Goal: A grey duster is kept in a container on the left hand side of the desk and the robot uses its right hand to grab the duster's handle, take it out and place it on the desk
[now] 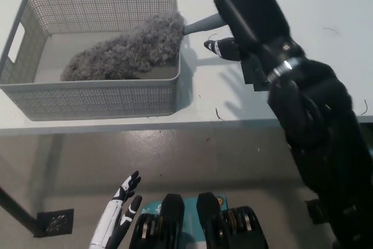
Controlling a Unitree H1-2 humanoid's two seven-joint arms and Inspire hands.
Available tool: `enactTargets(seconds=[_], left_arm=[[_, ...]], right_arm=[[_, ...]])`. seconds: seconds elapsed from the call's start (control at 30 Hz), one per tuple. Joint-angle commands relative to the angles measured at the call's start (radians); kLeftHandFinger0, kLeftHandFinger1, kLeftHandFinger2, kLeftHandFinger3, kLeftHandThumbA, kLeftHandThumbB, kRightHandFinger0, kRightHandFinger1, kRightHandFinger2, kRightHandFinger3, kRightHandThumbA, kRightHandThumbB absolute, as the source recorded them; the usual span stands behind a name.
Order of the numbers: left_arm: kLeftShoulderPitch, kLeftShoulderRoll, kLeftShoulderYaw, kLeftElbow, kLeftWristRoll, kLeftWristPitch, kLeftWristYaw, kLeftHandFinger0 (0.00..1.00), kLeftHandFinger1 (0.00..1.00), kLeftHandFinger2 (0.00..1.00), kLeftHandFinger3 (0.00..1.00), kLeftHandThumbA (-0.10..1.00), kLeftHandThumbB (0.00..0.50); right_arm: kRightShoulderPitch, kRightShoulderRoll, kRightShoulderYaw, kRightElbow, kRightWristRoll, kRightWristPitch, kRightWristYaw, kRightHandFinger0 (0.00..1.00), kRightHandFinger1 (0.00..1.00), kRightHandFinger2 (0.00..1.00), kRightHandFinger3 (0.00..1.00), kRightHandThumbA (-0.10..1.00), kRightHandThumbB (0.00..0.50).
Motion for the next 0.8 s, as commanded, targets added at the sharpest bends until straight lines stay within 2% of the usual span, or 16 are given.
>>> enactTargets(seconds=[0.0, 0.43, 0.77], left_arm=[[-0.014, 0.020, -0.007, -0.032, 0.032, -0.092, 0.020, 1.00, 1.00, 1.00, 1.00, 1.00, 0.114], [-0.011, 0.024, -0.006, -0.037, 0.043, -0.095, 0.014, 1.00, 1.00, 1.00, 1.00, 1.00, 0.096], [-0.015, 0.028, -0.008, -0.031, 0.034, -0.098, 0.002, 1.00, 1.00, 1.00, 1.00, 1.00, 0.102]], right_arm=[[-0.131, -0.024, 0.045, 0.104, -0.181, 0.143, 0.067, 1.00, 1.00, 1.00, 1.00, 1.00, 0.500], [-0.190, 0.022, 0.101, 0.238, -0.161, 0.216, 0.006, 1.00, 1.00, 1.00, 1.00, 1.00, 0.500], [-0.222, 0.062, 0.124, 0.330, -0.148, 0.236, -0.064, 1.00, 1.00, 1.00, 1.00, 1.00, 0.500]])
